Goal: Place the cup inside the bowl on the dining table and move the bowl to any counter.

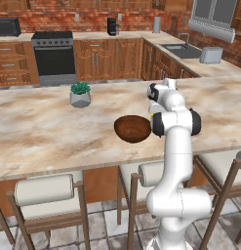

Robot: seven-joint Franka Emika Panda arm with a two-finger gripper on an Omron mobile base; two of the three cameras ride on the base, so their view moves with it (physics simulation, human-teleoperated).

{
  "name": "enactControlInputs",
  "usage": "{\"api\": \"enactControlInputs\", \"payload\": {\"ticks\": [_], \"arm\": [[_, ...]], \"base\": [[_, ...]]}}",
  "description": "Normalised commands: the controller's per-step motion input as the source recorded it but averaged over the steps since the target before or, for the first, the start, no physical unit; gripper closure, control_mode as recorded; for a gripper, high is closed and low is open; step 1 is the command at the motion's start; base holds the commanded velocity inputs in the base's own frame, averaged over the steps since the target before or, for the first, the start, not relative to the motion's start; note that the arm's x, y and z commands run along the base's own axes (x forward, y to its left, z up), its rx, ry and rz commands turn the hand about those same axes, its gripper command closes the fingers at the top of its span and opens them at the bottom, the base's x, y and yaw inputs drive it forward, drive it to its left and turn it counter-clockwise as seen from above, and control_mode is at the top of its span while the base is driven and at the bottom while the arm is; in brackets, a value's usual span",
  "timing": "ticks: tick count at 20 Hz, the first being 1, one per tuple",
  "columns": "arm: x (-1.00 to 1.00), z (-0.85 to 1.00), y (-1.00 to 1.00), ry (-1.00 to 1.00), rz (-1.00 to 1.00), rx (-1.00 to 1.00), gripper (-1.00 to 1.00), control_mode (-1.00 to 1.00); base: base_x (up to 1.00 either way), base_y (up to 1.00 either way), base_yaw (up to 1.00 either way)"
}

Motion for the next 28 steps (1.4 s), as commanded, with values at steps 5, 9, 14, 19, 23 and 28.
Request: {"api": "enactControlInputs", "payload": {"ticks": [5,9,14,19,23,28], "arm": [[0.0,-0.11,0.0,0.0,0.0,0.0,-1.0,-1.0],[0.0,0.0,0.0,0.0,0.0,0.0,-1.0,-1.0],[0.0,0.0,0.0,0.0,0.0,0.0,-1.0,-1.0],[0.0,0.0,0.0,0.0,0.0,0.0,1.0,-1.0],[0.0,0.0,0.0,0.0,0.0,0.0,1.0,-1.0],[0.0,0.0,0.0,0.0,0.0,0.0,1.0,-1.0]], "base": [[0.0,0.0,0.0],[0.0,0.0,0.0],[0.0,0.0,0.0],[0.0,0.0,0.0],[0.0,0.0,0.0],[0.0,0.0,0.0]]}}
